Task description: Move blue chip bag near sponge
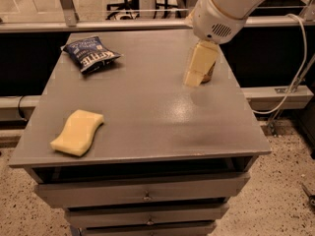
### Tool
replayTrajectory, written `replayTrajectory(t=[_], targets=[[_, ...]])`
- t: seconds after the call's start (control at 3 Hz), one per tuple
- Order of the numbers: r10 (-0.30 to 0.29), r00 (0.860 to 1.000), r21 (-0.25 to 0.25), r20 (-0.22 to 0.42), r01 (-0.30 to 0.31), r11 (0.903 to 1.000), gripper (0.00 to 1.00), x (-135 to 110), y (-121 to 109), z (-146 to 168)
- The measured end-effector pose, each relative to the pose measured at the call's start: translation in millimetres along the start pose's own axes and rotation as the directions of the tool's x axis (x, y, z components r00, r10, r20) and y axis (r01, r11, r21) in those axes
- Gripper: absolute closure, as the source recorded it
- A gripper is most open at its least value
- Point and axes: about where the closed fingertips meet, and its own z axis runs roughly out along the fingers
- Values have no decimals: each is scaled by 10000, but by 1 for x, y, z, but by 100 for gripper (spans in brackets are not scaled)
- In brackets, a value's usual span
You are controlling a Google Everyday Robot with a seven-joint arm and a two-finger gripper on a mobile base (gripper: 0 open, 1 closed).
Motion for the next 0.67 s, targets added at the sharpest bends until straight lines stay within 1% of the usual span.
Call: replayTrajectory(t=[0.33, 0.67], targets=[[-84, 9988, 189, 489, 75, 9998, 0, -13, -11, 12], [-310, 9901, 420, 1371, 255, 9988, 0, -50, -44, 45]])
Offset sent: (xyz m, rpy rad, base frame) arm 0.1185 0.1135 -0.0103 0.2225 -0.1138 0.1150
